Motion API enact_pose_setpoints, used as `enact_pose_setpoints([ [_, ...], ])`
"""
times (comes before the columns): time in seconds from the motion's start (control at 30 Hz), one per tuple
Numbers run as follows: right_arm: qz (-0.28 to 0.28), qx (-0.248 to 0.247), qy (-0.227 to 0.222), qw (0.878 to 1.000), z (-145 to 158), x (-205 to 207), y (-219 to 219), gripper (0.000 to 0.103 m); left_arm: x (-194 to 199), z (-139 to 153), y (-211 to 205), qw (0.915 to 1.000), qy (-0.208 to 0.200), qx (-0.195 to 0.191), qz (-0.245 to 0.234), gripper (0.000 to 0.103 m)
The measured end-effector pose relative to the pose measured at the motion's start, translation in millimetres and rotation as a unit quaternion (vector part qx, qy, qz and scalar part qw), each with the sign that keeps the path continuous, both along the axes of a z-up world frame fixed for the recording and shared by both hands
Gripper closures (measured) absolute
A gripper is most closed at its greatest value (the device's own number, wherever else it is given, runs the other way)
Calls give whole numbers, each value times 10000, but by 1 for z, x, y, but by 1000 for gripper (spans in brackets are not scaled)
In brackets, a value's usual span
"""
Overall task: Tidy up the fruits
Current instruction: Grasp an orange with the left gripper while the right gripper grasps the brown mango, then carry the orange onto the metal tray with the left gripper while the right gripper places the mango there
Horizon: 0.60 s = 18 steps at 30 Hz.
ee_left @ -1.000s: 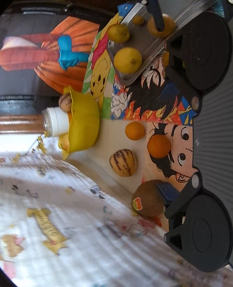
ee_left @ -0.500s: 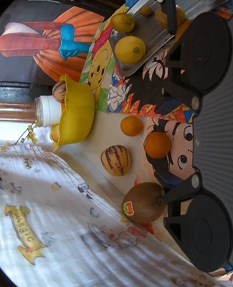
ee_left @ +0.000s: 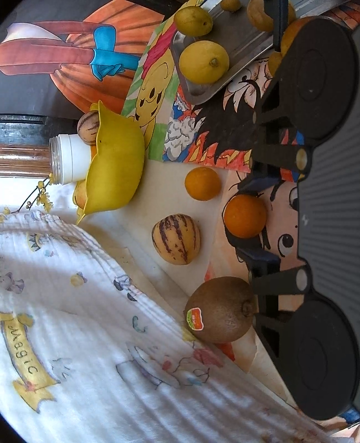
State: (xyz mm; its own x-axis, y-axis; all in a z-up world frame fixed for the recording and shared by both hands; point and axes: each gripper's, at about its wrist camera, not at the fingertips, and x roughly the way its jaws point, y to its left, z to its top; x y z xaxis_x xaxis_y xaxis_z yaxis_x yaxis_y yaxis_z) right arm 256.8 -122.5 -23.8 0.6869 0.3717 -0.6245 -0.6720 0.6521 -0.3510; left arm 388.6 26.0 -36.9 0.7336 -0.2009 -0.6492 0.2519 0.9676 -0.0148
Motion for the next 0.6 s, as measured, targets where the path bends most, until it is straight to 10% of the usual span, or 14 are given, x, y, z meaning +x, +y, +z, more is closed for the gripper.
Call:
enact_pose_setpoints([
  [0.6, 2, 54, -103, 9999, 0, -5, -3, 47, -26, 10, 4, 9998, 93, -54, -144, 68],
])
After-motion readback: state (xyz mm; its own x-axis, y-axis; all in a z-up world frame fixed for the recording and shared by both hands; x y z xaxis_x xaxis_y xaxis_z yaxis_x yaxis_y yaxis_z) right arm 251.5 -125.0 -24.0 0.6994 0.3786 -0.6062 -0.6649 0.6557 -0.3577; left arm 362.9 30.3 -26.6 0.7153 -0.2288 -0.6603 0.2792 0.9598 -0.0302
